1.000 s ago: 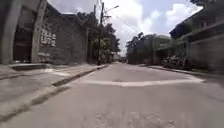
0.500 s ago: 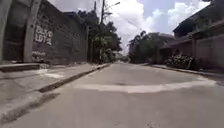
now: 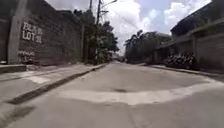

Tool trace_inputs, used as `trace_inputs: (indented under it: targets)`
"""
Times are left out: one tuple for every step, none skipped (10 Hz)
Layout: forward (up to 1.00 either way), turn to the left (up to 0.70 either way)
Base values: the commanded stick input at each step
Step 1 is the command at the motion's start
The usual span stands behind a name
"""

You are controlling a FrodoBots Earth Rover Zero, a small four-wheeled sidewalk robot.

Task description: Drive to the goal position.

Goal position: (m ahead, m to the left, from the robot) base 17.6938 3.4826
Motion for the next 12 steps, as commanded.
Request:
trace_inputs:
  targets:
    - [1.0,0.0]
    - [1.0,0.0]
    - [1.0,0.0]
    - [1.0,-0.02]
    - [1.0,-0.08]
    - [1.0,-0.19]
    - [1.0,-0.24]
    - [1.0,-0.25]
    - [1.0,-0.26]
    - [1.0,-0.26]
    - [1.0,-0.18]
    - [1.0,0.0]
